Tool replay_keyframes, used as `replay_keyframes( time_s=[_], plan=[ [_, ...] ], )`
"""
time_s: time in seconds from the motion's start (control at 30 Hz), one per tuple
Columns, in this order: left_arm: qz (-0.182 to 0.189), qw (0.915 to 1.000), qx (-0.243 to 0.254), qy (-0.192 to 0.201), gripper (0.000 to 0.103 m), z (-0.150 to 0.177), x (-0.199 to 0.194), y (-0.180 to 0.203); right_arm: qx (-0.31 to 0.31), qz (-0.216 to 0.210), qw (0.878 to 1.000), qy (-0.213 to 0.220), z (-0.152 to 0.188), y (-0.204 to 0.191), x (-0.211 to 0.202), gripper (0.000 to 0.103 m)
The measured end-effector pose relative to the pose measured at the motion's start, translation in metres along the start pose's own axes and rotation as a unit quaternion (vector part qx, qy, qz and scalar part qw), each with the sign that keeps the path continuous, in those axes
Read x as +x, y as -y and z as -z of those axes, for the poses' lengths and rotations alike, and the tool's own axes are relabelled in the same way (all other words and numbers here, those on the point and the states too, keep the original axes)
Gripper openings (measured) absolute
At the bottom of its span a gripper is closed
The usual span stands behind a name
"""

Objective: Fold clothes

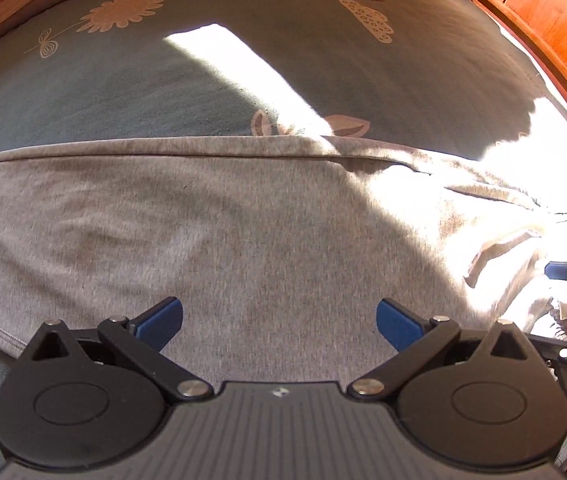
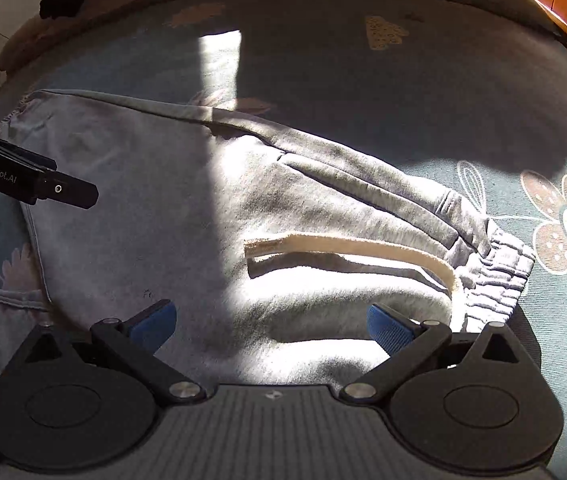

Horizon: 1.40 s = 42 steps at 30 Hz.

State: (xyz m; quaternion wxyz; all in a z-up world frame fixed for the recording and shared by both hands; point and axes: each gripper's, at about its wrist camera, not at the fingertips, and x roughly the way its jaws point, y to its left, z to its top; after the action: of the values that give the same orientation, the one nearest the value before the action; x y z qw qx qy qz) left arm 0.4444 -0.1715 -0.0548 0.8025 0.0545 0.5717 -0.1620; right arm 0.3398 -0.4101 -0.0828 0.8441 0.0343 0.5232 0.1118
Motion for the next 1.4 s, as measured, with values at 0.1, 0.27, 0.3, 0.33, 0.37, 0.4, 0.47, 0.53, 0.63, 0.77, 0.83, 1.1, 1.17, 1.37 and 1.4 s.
replay_keyframes(
  time_s=[0.1, 0.27, 0.3, 0.33, 0.37, 0.4, 0.47, 0.53, 0.63, 0.77, 0.83, 1.1, 1.17, 1.37, 1.4],
  plan=[
    [0.006, 1.0000, -0.004, -0.002, 0.102, -0.002, 0.001, 0.002, 0.021, -0.018, 0.999, -0.017, -0.009, 0.014, 0.026, 0.103],
    [0.000, 1.0000, 0.008, 0.004, 0.102, -0.001, 0.000, 0.001, 0.040, 0.021, 0.999, -0.025, -0.004, 0.030, 0.025, 0.103],
    [-0.001, 1.0000, 0.006, 0.004, 0.102, 0.000, 0.001, 0.000, 0.042, 0.032, 0.998, -0.022, -0.003, 0.028, 0.017, 0.103],
    [-0.002, 1.0000, 0.004, 0.004, 0.102, 0.001, 0.002, -0.001, 0.046, 0.020, 0.999, -0.020, -0.002, 0.027, 0.010, 0.103],
    [-0.003, 1.0000, 0.002, 0.003, 0.102, 0.002, 0.003, -0.003, 0.054, -0.001, 0.998, -0.024, -0.001, 0.026, 0.004, 0.103],
    [-0.004, 1.0000, 0.000, 0.003, 0.102, 0.003, 0.003, -0.003, 0.063, -0.021, 0.997, -0.031, 0.002, 0.023, 0.001, 0.103],
    [0.001, 1.0000, -0.008, -0.003, 0.102, 0.003, 0.006, -0.004, 0.059, -0.038, 0.996, -0.055, 0.009, 0.018, 0.006, 0.103],
    [0.011, 0.9999, -0.011, -0.008, 0.102, 0.003, 0.008, -0.002, 0.048, -0.016, 0.994, -0.098, 0.022, 0.017, 0.020, 0.103],
    [0.023, 0.9997, 0.008, 0.001, 0.102, 0.002, 0.005, 0.001, 0.054, -0.013, 0.994, -0.092, 0.022, 0.021, 0.008, 0.103],
    [0.021, 0.9977, 0.060, 0.025, 0.102, 0.000, 0.004, 0.008, 0.047, -0.018, 0.998, -0.044, 0.008, 0.035, -0.043, 0.103],
    [0.026, 0.9957, 0.081, 0.035, 0.102, -0.002, 0.004, 0.012, 0.045, 0.000, 0.998, -0.036, 0.003, 0.048, -0.060, 0.103],
    [0.077, 0.9835, 0.149, 0.067, 0.102, -0.003, 0.009, 0.039, 0.044, 0.026, 0.999, -0.005, -0.014, 0.081, -0.074, 0.098],
    [0.078, 0.9826, 0.156, 0.065, 0.102, -0.002, 0.010, 0.045, 0.007, 0.028, 1.000, -0.013, -0.021, 0.070, -0.056, 0.081],
    [0.073, 0.9822, 0.163, 0.059, 0.102, 0.001, 0.009, 0.044, -0.110, 0.038, 0.992, -0.041, -0.037, 0.051, -0.003, 0.042],
    [0.070, 0.9825, 0.162, 0.059, 0.102, 0.002, 0.009, 0.042, -0.131, 0.037, 0.990, -0.041, -0.039, 0.046, -0.001, 0.038]
  ],
)
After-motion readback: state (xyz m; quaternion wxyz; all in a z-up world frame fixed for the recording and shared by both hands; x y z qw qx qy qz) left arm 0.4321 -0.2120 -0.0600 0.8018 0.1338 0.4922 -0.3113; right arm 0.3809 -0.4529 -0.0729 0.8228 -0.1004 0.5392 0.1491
